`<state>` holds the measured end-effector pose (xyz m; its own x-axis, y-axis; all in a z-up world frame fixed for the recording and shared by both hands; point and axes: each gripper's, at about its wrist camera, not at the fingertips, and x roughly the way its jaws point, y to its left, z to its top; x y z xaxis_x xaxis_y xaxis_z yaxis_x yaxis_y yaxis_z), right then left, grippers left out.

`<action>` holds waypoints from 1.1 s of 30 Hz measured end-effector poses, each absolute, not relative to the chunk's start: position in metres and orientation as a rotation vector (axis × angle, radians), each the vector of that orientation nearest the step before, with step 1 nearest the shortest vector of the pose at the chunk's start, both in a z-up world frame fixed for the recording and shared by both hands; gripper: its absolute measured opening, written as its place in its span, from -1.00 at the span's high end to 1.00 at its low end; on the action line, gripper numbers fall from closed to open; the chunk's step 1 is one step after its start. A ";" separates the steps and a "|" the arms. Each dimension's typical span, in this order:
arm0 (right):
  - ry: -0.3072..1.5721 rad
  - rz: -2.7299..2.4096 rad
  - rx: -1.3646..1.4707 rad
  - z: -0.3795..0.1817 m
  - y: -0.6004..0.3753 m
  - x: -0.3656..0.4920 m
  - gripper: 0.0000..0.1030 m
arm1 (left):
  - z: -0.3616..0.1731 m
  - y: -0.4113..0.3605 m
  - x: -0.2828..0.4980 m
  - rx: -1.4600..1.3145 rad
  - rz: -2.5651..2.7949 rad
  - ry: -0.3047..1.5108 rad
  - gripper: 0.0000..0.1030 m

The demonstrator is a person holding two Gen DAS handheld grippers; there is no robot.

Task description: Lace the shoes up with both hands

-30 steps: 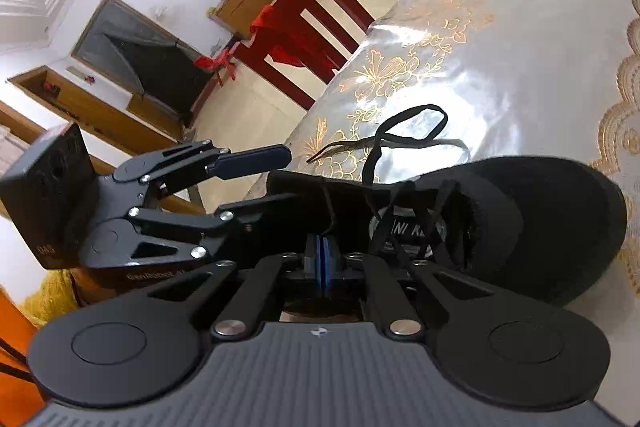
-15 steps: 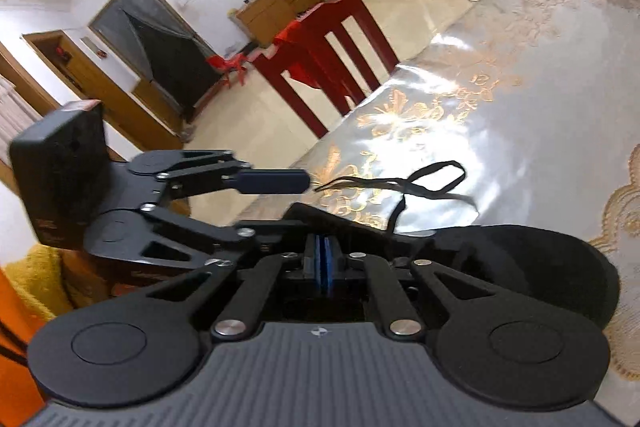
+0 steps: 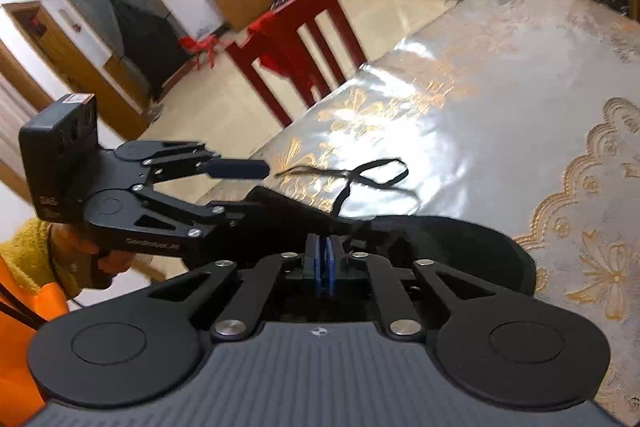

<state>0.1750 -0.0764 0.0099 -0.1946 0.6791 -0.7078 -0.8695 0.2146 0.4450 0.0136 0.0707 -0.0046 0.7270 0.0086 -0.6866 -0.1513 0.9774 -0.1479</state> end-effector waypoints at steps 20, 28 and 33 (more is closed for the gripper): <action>1.047 1.428 -0.370 -0.019 -0.029 0.145 0.84 | -0.003 0.078 0.008 -0.177 0.053 0.749 -0.02; 1.067 1.340 -0.130 -0.018 -0.065 0.144 0.88 | 0.001 0.079 0.002 -0.202 0.082 0.766 -0.13; 1.057 1.306 -0.045 -0.020 -0.078 0.138 0.88 | 0.004 0.077 0.007 -0.188 0.069 0.773 -0.13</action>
